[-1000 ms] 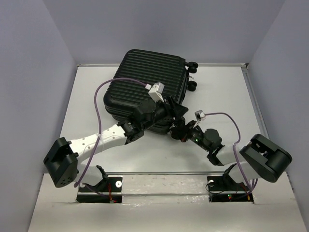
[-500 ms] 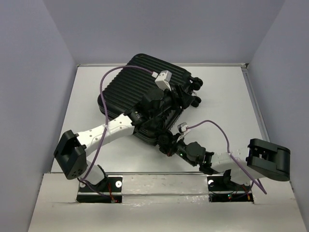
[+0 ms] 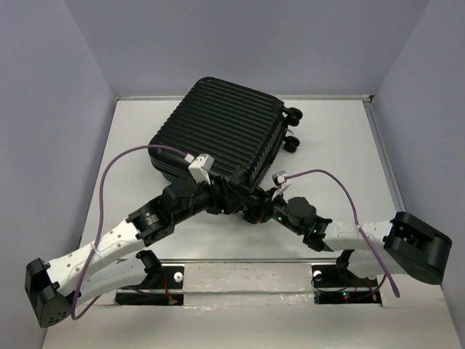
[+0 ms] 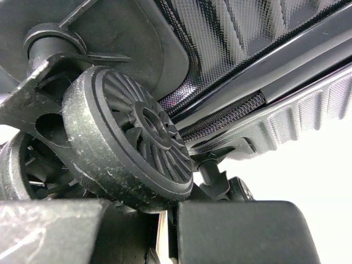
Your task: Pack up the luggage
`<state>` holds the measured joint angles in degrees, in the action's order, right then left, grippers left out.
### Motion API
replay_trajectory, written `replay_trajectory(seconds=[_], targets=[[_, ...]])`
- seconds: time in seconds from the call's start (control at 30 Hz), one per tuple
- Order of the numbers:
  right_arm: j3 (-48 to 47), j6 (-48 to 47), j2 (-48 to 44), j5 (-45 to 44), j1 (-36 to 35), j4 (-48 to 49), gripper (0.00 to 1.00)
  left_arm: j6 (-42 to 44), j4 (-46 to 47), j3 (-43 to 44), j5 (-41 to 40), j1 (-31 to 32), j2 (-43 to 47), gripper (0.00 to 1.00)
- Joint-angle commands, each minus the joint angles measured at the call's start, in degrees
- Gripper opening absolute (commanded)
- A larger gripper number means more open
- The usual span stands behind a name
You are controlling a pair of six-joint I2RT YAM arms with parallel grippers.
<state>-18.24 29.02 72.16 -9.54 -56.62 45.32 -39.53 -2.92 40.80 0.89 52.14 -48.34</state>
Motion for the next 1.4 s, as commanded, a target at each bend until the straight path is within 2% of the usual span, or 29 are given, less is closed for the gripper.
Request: replay_trajectory(seconds=[0.0, 0.1, 0.3, 0.6, 0.77, 0.83, 0.87, 0.93, 0.97, 1.2, 1.27, 1.37], targets=[[-0.75, -2.12, -0.71, 0.84, 2.47, -2.25, 0.07, -5.47, 5.8, -4.15, 5.01, 0.59, -2.19, 0.8], [-0.39, -2.03, -1.23, 1.63, 2.48, -2.78, 0.07, -7.04, 9.93, -4.14, 4.92, 0.68, -5.7, 0.83], [0.13, -2.21, -2.29, 1.72, 2.48, -3.57, 0.07, -9.77, 23.73, -5.73, 0.53, 0.68, -10.54, 0.84], [2.07, -1.51, -2.29, 2.95, 2.48, -1.64, 0.07, -10.39, 31.57, -3.35, 0.61, 0.77, -17.76, 0.8], [2.77, -1.15, -2.38, 4.01, 1.34, -1.2, 0.07, -10.57, 33.33, 0.94, 0.7, 1.03, -22.32, 0.75], [2.94, -1.86, -2.81, 0.24, -1.2, -2.08, 0.07, -11.01, 33.85, 3.14, 0.87, 1.12, -23.73, 0.67], [3.56, -1.86, -3.16, -2.65, -2.43, -1.99, 0.07, -11.36, 34.12, 4.63, 1.13, 1.21, -24.52, 0.59], [4.26, -1.42, -3.34, -5.82, -2.97, -1.2, 0.07, -12.58, 35.34, 5.87, 1.4, 1.47, -25.31, 0.54], [5.22, -1.07, -3.26, -8.8, -3.75, 0.89, 0.07, -12.85, 35.7, 6.66, 1.57, 1.65, -25.75, 0.52], [4.63, -5.97, 2.45, -14.79, -10.25, 15.91, 0.07, -15.58, 39.21, 13.42, 0.97, 3.23, -28.39, 0.42], [4.0, -7.21, 5.16, -18.3, -13.5, 20.22, 0.07, -15.84, 40.09, 13.7, -0.27, 3.76, -28.39, 0.42], [3.21, -7.48, 10.08, -17.89, -14.22, 24.8, 0.07, -16.81, 41.23, 14.05, -2.64, 3.85, -28.74, 0.44]])
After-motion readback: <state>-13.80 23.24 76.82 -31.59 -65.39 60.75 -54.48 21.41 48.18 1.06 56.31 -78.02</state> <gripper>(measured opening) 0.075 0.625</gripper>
